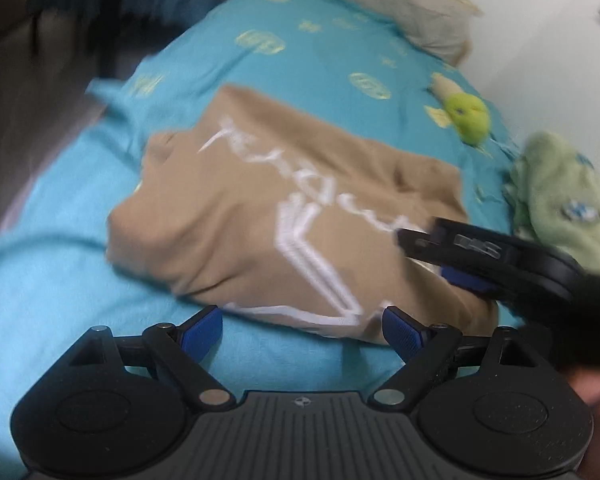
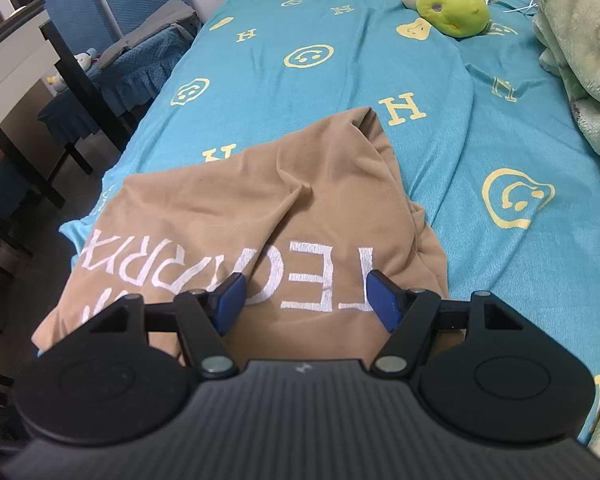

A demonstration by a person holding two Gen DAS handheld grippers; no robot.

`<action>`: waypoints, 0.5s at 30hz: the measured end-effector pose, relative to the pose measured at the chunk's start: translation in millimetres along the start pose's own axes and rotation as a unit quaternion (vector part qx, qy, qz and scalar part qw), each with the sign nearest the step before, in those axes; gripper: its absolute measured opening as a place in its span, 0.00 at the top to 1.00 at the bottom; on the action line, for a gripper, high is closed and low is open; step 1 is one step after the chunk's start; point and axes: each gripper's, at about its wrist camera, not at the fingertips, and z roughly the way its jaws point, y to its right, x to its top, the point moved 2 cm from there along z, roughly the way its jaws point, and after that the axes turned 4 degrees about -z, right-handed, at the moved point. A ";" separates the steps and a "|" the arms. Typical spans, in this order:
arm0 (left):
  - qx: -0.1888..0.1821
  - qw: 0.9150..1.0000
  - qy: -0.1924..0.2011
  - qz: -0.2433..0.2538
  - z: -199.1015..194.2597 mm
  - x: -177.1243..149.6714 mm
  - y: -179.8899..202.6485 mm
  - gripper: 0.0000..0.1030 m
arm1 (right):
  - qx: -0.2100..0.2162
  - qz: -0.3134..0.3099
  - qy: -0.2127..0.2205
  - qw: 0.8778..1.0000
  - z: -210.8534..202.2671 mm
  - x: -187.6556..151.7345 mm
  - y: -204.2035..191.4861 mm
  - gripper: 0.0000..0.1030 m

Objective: Fold clothes

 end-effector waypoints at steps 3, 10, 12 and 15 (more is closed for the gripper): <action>-0.040 0.995 0.005 -0.090 9.1 8.9 -26.9 0.14 | 0.000 0.000 0.000 1.000 0.2 0.2 0.0 0.32; -0.120 0.979 0.081 -0.146 -7.9 20.0 -39.4 0.20 | 0.006 0.015 0.001 1.000 -1.1 0.4 4.3 0.33; -0.158 0.969 0.103 -0.157 -17.0 21.8 -40.0 0.20 | 0.008 0.027 0.001 1.000 -1.7 1.3 7.2 0.34; -0.180 0.962 0.098 -0.182 -13.0 25.0 -45.1 0.20 | 0.019 0.053 0.002 0.998 -2.6 1.7 13.0 0.34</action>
